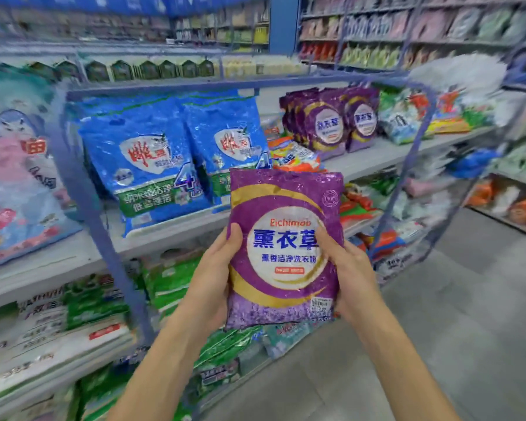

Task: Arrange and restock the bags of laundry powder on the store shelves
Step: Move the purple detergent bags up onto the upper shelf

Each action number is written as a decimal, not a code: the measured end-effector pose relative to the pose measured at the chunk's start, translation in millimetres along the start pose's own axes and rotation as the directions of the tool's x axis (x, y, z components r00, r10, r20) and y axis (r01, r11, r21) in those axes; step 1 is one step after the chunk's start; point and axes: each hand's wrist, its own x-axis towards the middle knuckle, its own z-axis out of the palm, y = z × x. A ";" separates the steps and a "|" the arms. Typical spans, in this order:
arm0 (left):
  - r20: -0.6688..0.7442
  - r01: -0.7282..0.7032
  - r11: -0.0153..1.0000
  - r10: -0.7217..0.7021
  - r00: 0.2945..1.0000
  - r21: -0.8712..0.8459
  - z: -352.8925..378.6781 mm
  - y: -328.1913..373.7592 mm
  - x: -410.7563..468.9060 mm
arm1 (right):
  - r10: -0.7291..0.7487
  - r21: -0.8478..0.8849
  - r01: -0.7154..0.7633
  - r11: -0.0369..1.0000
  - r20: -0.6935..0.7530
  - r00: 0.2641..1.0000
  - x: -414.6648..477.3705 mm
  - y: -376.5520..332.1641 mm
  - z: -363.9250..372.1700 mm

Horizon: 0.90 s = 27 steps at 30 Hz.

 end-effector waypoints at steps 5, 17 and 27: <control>-0.005 0.026 1.000 -0.026 1.000 0.006 82.6 -29.2 42.5 | -0.019 0.019 0.019 1.000 -0.035 0.999 40.0 -45.0 -66.6; -0.021 0.147 0.988 -0.148 0.989 -0.049 208.6 -73.3 153.3 | -0.016 -0.038 0.020 0.999 0.092 0.996 159.6 -101.8 -183.8; 0.016 0.052 0.997 -0.051 0.999 -0.052 278.2 -93.9 292.7 | -0.012 0.000 0.012 1.000 0.006 1.000 306.6 -154.2 -226.4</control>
